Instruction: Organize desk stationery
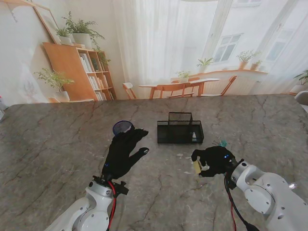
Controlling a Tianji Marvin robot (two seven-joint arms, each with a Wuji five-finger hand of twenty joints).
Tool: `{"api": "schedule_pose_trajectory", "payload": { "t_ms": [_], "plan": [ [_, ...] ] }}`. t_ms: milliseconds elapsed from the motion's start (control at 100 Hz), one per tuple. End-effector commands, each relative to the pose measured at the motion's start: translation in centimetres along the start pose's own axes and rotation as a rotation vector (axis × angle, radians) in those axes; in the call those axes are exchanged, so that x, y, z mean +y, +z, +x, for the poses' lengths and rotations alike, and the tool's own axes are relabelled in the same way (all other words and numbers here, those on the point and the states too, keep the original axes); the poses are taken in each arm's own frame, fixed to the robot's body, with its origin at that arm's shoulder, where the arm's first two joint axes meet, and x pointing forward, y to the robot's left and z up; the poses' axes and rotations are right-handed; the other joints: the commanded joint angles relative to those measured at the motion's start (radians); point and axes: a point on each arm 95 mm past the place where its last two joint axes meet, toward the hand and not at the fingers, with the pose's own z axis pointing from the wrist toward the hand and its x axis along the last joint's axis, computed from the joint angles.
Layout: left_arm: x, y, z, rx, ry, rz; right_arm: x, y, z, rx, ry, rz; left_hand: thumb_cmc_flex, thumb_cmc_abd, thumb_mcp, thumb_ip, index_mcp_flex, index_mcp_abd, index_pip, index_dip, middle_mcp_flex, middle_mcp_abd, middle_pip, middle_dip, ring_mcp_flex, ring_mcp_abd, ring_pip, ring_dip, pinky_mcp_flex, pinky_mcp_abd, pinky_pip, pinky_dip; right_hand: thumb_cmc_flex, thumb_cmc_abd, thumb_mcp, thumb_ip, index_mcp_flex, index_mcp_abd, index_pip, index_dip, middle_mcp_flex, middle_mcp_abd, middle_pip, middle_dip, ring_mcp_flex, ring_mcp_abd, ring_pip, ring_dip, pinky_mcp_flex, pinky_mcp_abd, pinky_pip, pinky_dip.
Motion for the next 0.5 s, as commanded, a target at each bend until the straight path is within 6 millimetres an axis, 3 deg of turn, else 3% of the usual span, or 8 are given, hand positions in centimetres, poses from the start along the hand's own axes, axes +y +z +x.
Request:
{"api": "schedule_pose_trajectory", "payload": {
  "t_ms": [0,490],
  "plan": [
    [0.0,-0.1,0.2,-0.005,-0.004,0.006,0.9,0.4,0.3,-0.002,0.002,-0.024,0.011,0.062,-0.014,0.040,0.015,-0.023,0.013,0.011,0.005,-0.023,-0.005,0.003,0.028,-0.027,0.002,0.003,-0.001,0.006,-0.022,-0.014,0.111,0.098,0.149,0.041,0.168,-0.193,0.234,0.050,0.028,0.002,0.011,0.019,0.005,-0.027,0.016,-0.004,0.009,-0.008,0.040,-0.015],
    [-0.3,-0.3,-0.1,-0.022,-0.004,0.017,7.2,4.7,-0.6,-0.106,0.100,-0.186,0.011,0.062,-0.015,0.040,0.016,-0.023,0.014,0.011,0.006,-0.025,-0.004,0.003,0.028,-0.028,0.002,0.003,0.000,0.004,-0.023,-0.014,0.120,0.110,0.139,0.045,0.158,-0.191,0.231,0.057,0.019,0.005,0.007,0.029,-0.008,-0.026,0.019,0.000,-0.005,-0.009,0.043,-0.016]
  ]
}}
